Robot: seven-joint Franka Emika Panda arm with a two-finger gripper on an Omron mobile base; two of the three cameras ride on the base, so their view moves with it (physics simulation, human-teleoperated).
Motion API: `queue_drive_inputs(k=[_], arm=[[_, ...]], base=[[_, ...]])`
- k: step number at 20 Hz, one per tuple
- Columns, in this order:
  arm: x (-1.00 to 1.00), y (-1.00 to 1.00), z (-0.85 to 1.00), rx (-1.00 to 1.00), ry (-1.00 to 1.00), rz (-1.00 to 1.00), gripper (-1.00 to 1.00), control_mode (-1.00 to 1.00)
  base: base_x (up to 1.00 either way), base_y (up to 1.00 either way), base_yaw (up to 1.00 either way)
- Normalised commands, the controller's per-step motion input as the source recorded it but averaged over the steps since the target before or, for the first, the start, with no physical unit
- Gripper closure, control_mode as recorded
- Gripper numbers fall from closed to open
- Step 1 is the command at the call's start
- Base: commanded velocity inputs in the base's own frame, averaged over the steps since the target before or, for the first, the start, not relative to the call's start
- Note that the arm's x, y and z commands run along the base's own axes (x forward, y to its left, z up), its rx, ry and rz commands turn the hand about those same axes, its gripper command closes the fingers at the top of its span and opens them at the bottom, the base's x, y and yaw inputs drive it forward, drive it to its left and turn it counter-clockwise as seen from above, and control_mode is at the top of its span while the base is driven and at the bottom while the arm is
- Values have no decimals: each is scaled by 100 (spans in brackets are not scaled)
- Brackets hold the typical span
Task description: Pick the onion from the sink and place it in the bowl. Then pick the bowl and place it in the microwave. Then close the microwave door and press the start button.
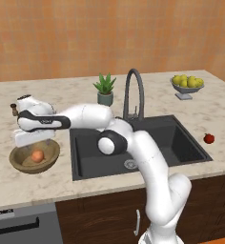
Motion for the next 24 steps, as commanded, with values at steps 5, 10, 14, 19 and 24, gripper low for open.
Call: queue_drive_inputs(k=[5,10,14,19,24], arm=[[-36,-63,1,28,-12,-6,-100,-100],[-40,-67,1,30,-12,-9,-100,-100],[-21,-60,12,24,-8,-8,-100,-100],[0,-30,2,13,3,-1,-100,-100],[11,7,0,9,7,0,-100,-100]], base=[[0,0,0],[0,0,0],[0,0,0],[0,0,0],[0,0,0]])
